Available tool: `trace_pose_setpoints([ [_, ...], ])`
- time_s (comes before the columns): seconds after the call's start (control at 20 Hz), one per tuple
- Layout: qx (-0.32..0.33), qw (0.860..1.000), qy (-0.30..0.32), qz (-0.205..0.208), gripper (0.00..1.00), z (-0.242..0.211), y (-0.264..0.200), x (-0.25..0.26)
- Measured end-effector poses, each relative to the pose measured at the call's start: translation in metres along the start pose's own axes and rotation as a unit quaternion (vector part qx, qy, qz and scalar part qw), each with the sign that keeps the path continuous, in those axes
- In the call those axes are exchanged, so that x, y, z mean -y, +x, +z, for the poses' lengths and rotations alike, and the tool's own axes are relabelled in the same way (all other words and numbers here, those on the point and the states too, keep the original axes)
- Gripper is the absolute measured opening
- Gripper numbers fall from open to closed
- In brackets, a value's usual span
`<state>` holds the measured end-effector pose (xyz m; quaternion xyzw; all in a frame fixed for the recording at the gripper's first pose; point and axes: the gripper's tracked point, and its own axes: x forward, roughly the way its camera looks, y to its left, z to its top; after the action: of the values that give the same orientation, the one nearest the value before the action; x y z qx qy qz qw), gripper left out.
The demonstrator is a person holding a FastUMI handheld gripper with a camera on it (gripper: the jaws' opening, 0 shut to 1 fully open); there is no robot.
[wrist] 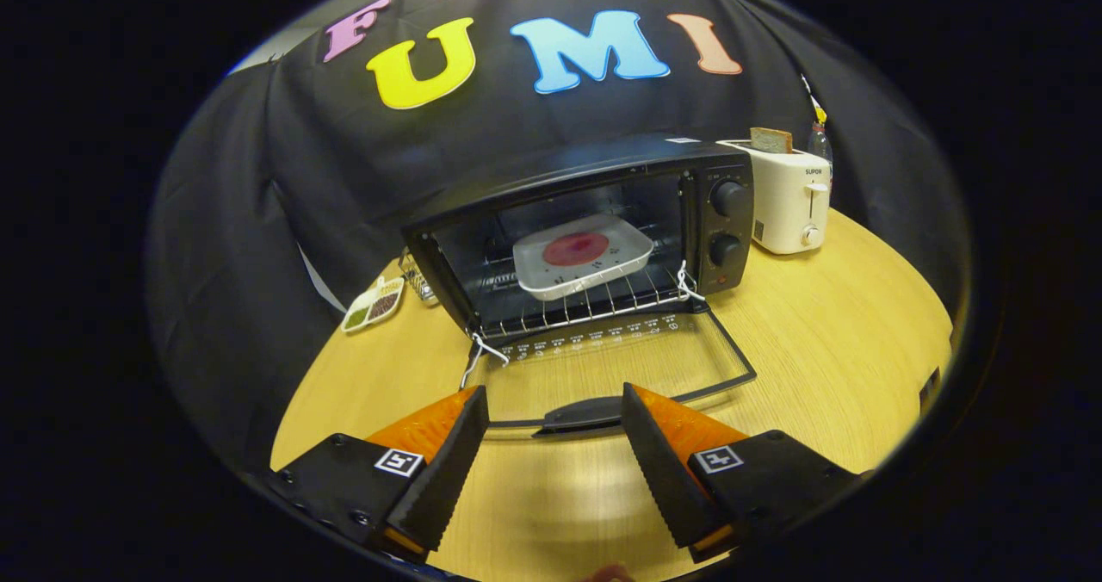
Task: Open the toaster oven, put the food inside, and close the toaster oven door.
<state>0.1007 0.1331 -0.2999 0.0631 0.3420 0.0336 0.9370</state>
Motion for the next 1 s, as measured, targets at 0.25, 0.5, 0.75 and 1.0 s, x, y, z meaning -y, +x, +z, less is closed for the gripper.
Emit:
trace_pose_setpoints([
  [0.25, -0.053, 0.998, -0.027, -0.021, 0.98, -0.035, 0.012, 0.01],
  [0.5, -0.098, 0.992, -0.054, -0.061, 0.98, -0.055, 0.03, 0.029],
  [0.75, -0.104, 0.99, -0.06, -0.074, 0.99, -0.058, 0.047, 0.035],
  [1.0, -0.09, 0.991, -0.069, -0.07, 0.98, -0.057, 0.043, 0.035],
])
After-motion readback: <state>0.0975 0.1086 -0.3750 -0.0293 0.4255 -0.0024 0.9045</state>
